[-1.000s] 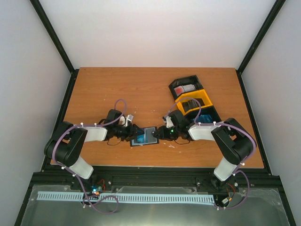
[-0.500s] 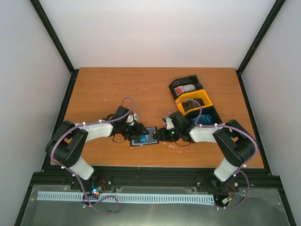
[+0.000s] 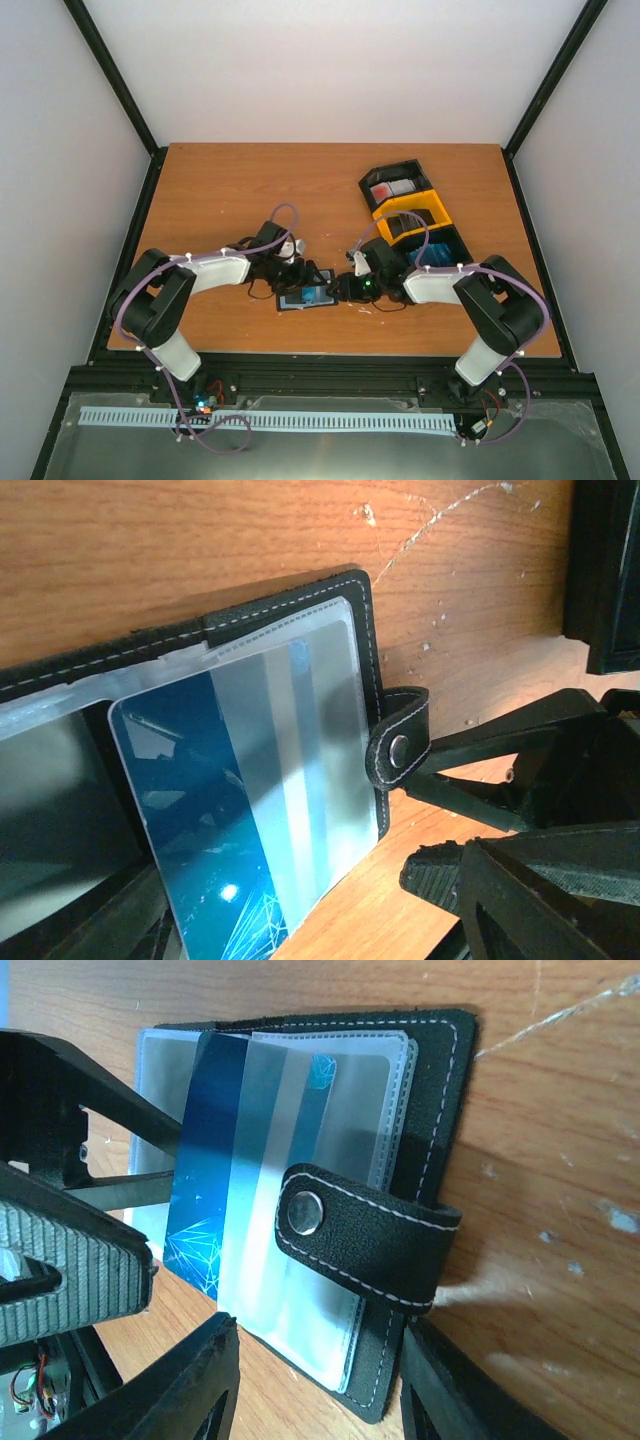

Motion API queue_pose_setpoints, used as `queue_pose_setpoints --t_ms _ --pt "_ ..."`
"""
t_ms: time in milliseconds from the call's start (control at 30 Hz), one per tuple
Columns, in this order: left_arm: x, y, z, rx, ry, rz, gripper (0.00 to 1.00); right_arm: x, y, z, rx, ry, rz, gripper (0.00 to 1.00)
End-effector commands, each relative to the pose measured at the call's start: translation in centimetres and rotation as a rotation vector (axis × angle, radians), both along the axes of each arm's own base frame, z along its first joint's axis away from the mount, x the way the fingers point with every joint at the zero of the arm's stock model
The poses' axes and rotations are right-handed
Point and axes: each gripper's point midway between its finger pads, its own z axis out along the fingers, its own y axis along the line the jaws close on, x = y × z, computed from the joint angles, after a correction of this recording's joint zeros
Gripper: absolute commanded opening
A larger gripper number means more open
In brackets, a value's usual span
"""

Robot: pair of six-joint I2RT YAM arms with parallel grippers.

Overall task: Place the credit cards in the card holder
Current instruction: Insert the credit card into the card holder.

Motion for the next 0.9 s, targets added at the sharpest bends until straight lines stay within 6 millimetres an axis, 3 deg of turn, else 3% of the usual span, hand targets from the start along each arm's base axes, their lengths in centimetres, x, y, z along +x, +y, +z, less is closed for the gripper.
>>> queue_pose_setpoints --t_ms 0,267,867 --pt "-2.0 1.7 -3.0 0.177 0.065 -0.020 0.75 -1.1 -1.0 -1.2 -0.058 0.012 0.000 0.45" --pt "-1.6 0.0 -2.5 0.132 0.065 -0.032 0.73 -2.1 -0.7 -0.5 0.004 -0.033 0.057 0.38" --pt "-1.9 -3.3 -0.8 -0.013 0.053 -0.124 0.81 -2.3 -1.0 -0.5 0.011 -0.042 0.045 0.42"
